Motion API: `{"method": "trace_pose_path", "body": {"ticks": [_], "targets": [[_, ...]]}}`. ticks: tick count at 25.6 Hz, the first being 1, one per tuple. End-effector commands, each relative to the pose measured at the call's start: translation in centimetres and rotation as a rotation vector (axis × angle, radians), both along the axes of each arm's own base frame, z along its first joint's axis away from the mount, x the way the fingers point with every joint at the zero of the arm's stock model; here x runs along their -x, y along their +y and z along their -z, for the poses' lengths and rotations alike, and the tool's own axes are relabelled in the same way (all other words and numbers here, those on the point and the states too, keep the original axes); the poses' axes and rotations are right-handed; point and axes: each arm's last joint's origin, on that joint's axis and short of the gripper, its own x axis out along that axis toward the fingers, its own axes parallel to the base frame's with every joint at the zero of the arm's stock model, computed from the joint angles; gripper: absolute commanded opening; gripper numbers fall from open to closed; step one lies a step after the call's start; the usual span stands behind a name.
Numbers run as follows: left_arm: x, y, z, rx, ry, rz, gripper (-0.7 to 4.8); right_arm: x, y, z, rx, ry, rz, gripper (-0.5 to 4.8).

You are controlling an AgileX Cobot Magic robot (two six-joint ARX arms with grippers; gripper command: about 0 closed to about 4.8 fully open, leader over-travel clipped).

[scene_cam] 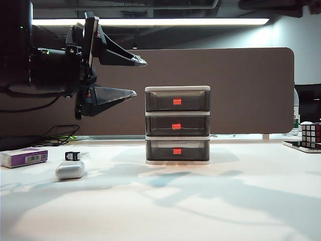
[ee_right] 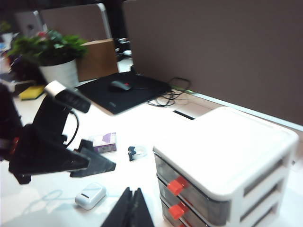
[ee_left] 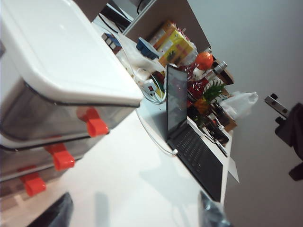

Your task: Open the second layer of the drawer on the table, pick up the earphone case on the table and put it in, and finally close the drawer.

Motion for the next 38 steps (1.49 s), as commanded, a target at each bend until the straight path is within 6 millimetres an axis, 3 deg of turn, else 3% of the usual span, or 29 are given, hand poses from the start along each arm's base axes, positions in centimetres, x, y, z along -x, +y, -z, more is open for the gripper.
{"method": "trace_pose_path", "body": {"ticks": [1,7,16,21,23,25,32,38], "targets": [[0.5,-1.2,0.0,-0.061,-0.102,-0.046,3.30,-0.9,0.4,0.0,0.022,-0.048,0.004,-0.05],[3.2,-5.5,1.3,-0.274,-0.215,-0.197,3.07,-4.0,0.9,0.4,0.038,0.018,0.034,-0.05],[6.4,-9.0,2.5,-0.422,-0.310,-0.503,3.07,-10.7,2.2,0.9,0.049,0.089,0.000,-0.05],[6.1,-10.0,4.8,-0.378,-0.321,-0.543,3.03,-13.0,3.8,1.8,0.054,0.137,-0.075,-0.05],[5.5,-10.8,6.6,-0.356,-0.329,-0.578,2.95,-14.0,5.4,2.3,0.066,0.145,-0.113,-0.05],[5.2,-11.4,7.1,-0.352,-0.330,-0.575,2.95,-14.4,6.2,2.6,0.071,0.148,-0.132,-0.05],[3.1,-14.5,6.9,-0.365,-0.373,-0.633,2.90,-15.4,7.9,3.7,0.080,0.172,-0.169,-0.05],[1.5,-16.3,6.7,-0.451,-0.389,-0.689,2.73,-15.4,8.0,3.8,0.082,0.177,-0.159,-0.05]]}}
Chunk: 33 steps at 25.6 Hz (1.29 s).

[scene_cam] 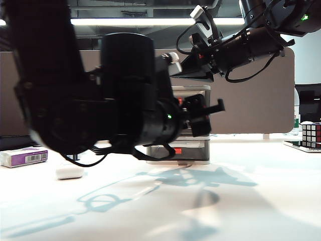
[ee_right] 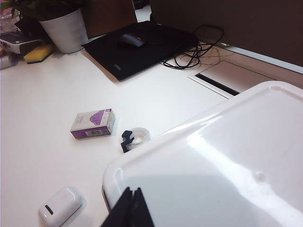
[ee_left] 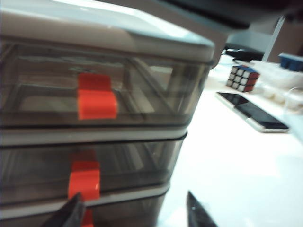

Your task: Open the second layer of the drawer on the table, pick up the earphone case on the table and put it in, and finally close the drawer.

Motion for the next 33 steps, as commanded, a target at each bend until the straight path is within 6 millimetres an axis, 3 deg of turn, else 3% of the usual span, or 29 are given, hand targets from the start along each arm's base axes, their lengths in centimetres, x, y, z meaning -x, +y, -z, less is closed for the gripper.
{"method": "trace_pose_path", "body": {"ticks": [1,14,22,33], "targets": [[-0.8,-0.8,-0.3,-0.063,0.001,-0.078,2.73,-0.1,0.0,-0.4,-0.002,-0.021,0.008,-0.05],[0.0,-1.2,0.3,-0.117,0.036,-0.205,2.73,0.0,-0.1,0.1,0.030,0.012,0.027,-0.05],[-1.3,-0.5,0.3,-0.087,0.022,-0.234,2.73,-0.2,0.0,1.2,0.051,0.060,0.031,-0.05],[-2.3,-1.0,0.5,-0.078,0.014,-0.229,2.67,-0.4,0.1,1.7,0.053,0.066,0.031,-0.05]]}}
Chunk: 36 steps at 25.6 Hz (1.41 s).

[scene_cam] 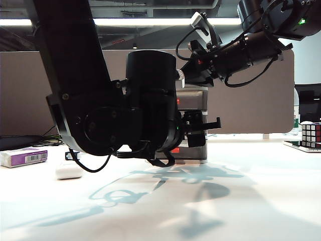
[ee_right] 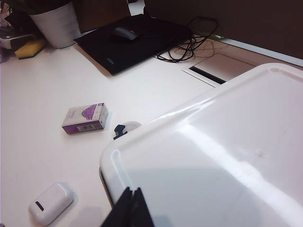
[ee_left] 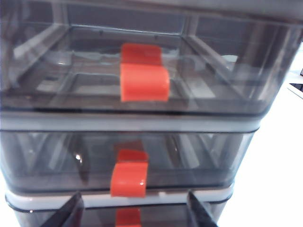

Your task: Open the second layer of the drawer on the table, pick up the earphone case on the table and put it in, and finally close the drawer.

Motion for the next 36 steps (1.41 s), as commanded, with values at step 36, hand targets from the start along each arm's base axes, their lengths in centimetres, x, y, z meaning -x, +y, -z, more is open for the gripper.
{"method": "trace_pose_path", "body": {"ticks": [36], "targets": [[-0.44,0.31,-1.19,0.080,-0.072,0.015,2.09,0.13,-0.13,1.28,0.047,0.092,0.045,-0.05]]}}
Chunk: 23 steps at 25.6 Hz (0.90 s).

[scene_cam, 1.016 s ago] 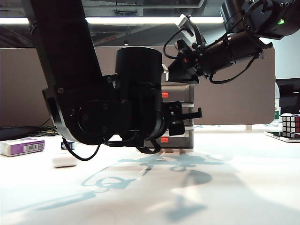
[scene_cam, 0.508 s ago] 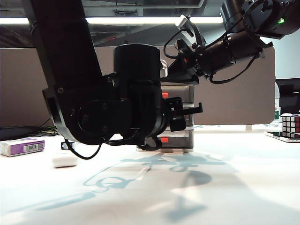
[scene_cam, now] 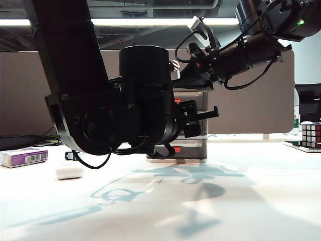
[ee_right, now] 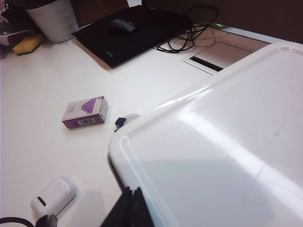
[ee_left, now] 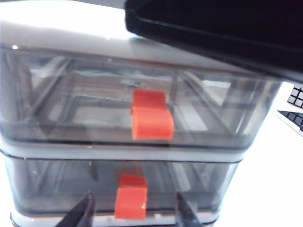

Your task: Open the second layer of the drawer on the table, pick up the earphone case on the table and put it in, and finally close the drawer.

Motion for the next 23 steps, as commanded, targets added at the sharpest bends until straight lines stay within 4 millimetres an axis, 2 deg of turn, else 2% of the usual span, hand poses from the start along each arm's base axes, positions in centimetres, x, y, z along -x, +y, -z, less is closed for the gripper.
{"method": "trace_pose_path", "body": {"ticks": [1,4,8,12,18,23], "targets": [[-0.1,0.0,-0.4,0.002,-0.016,-0.001,2.09,0.1,-0.1,0.7,0.028,0.048,0.031,-0.05],[-0.1,0.0,-0.3,-0.012,-0.017,-0.002,2.09,-0.1,-0.1,-0.1,0.012,0.005,0.031,-0.05],[-0.1,0.0,-0.3,-0.013,-0.017,-0.003,2.09,-0.9,0.1,-2.1,0.001,-0.052,0.053,-0.05],[-0.1,0.0,-0.3,-0.017,-0.014,-0.002,2.09,-1.7,0.0,-3.3,0.092,-0.067,0.159,-0.05],[-0.2,-0.1,-0.3,-0.020,-0.010,0.003,2.09,-1.8,-0.1,-2.4,0.180,0.044,0.189,-0.05],[-1.1,-1.2,0.1,-0.033,0.000,0.009,2.09,-1.7,-0.1,-2.1,0.189,0.067,0.185,-0.05]]}}
